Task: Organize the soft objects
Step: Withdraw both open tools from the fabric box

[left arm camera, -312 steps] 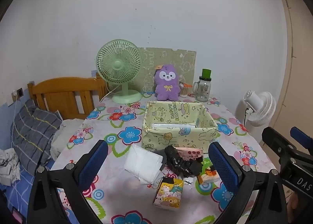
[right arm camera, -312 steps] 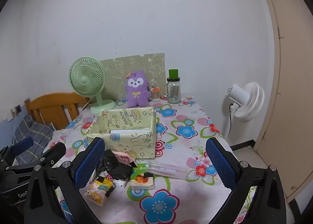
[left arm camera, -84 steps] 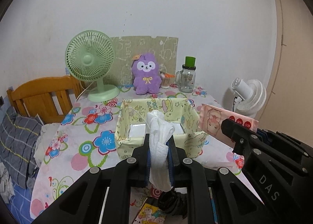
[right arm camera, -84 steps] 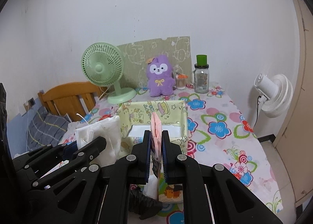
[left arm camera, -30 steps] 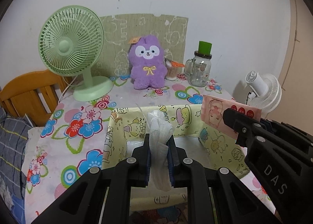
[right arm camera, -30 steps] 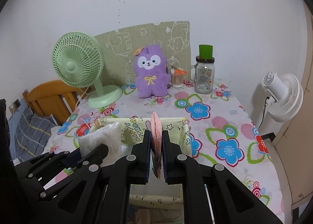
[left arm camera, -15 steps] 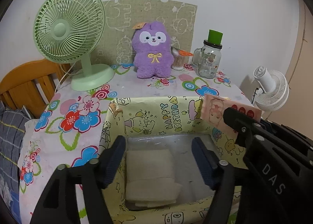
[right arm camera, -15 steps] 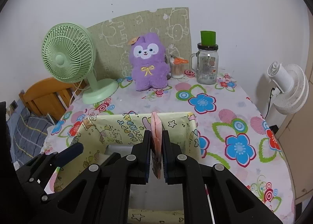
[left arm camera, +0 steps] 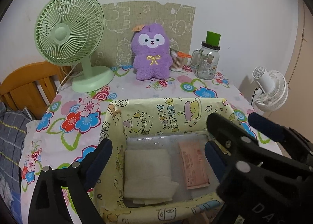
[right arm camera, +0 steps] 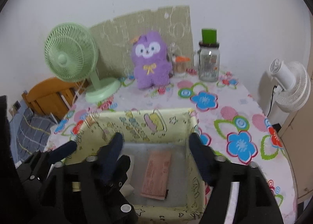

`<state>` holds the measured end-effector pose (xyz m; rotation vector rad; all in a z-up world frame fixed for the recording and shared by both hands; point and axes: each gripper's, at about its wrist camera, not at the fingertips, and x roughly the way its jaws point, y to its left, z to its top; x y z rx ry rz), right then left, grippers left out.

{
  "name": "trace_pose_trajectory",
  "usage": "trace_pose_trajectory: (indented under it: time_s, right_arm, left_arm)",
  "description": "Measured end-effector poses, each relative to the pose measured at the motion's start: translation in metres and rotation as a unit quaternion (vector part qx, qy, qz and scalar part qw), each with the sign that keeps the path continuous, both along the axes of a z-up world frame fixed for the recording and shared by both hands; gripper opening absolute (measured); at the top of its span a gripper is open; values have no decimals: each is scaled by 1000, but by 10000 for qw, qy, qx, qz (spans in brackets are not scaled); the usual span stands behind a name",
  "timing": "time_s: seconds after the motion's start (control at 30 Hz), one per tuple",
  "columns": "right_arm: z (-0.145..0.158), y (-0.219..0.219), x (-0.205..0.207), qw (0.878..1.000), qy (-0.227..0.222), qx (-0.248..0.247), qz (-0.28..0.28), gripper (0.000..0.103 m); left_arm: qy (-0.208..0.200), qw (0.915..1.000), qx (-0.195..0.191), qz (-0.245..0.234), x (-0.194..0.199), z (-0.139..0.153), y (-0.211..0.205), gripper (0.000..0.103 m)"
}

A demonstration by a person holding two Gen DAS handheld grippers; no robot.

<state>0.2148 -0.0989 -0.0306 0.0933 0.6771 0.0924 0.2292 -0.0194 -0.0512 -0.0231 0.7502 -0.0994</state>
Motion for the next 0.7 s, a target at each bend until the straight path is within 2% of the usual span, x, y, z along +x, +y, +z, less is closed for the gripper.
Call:
trace_pose_trajectory:
  time_s: [0.43,0.7]
  right_arm:
    - [25,-9,-36,9996,-253,-48,-141,95]
    - [41,-12,-64,9987,-473,-86,-176,97]
  left_arm:
    - [-331,9995,0,-11,-33,24,-8,103]
    - [-564,9984,13,-6,-59,39,-13,103]
